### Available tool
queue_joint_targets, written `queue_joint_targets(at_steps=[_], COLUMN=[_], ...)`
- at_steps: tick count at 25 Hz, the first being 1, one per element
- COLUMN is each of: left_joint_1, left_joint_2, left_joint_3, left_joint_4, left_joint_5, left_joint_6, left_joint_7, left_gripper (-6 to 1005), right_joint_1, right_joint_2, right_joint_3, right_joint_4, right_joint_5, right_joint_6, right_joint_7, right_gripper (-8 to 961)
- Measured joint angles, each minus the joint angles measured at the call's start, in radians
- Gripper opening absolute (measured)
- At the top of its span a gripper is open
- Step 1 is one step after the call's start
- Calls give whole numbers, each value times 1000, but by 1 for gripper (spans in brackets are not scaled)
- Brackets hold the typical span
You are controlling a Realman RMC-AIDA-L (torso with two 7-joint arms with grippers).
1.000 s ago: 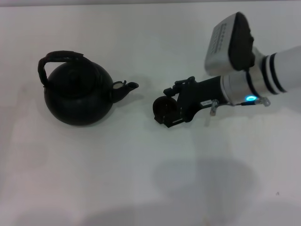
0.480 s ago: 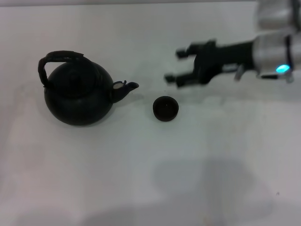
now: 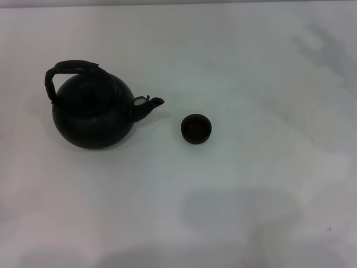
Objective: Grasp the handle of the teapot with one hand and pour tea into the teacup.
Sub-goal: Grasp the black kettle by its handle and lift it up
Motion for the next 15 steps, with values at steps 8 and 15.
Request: queue_joint_targets(at_steps=[8, 15], left_joint_1=[1, -15], left_joint_2=[1, -5], left_joint_3=[0, 0], left_joint_4=[-29, -135], left_joint_5=[-66, -367], left_joint_6=[-24, 98], left_joint_7=[7, -7], left_gripper=[824, 825], right_joint_1=[-49, -67], right_joint_2=[-25, -30], right_joint_3=[70, 108], right_joint_4=[27, 30], right_joint_5=[12, 12], right_joint_6=[153, 154], right_joint_7=[0, -55], right_gripper=[864, 862])
